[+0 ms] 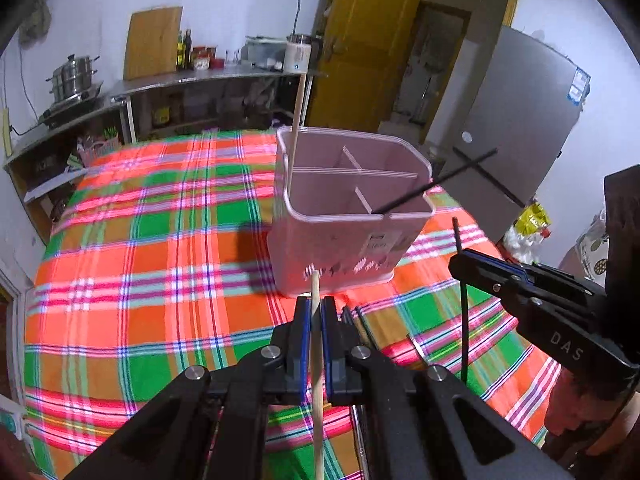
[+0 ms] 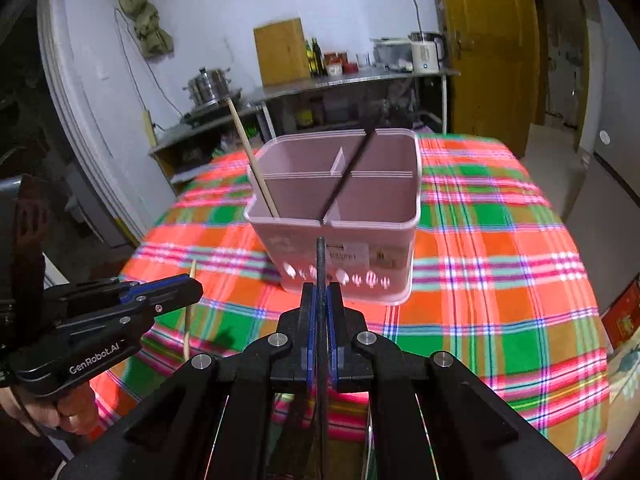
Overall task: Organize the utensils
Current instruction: 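Lift both held chopsticks and carry them above the pink basket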
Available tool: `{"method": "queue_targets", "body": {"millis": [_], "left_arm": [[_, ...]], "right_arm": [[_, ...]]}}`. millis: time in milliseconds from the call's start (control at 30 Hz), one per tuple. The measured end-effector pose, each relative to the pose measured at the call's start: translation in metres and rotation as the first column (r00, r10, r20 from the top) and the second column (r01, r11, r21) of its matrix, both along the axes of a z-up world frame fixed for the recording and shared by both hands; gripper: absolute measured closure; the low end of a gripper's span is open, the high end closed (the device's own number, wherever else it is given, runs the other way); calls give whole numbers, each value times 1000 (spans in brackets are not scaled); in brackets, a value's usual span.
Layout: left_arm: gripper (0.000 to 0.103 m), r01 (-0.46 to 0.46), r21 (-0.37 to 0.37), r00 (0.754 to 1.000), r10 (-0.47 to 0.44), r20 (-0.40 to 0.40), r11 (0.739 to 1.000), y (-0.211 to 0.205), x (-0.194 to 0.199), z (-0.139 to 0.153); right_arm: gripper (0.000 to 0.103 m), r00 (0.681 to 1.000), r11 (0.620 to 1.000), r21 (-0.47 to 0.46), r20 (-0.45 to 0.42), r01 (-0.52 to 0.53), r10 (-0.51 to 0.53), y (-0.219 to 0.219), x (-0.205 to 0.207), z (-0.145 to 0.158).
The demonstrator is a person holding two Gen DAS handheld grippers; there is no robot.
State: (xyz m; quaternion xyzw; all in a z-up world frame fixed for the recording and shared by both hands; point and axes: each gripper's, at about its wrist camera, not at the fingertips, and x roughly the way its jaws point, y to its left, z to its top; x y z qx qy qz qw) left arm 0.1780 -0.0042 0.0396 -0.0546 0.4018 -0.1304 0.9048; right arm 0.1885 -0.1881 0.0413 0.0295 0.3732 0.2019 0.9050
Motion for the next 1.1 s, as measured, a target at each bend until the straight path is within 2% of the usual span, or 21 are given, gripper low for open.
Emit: {"method": "queue_targets", "body": {"millis": [200,533,1100], "left_arm": [[98,0,-1,999,0,47,1000,3,-1,24],[98,0,-2,996,0,90,1000,3,-4,44],[98,9,10,998,-9,64,1000,0,-29,41]], "right_arm": [[98,998,1000,18,64,6,-7,-4,-6,26],[98,992,999,35,119,27,-30,-15,-11,48],[98,991,999,32,131,30,-34,-25,-32,55]]}}
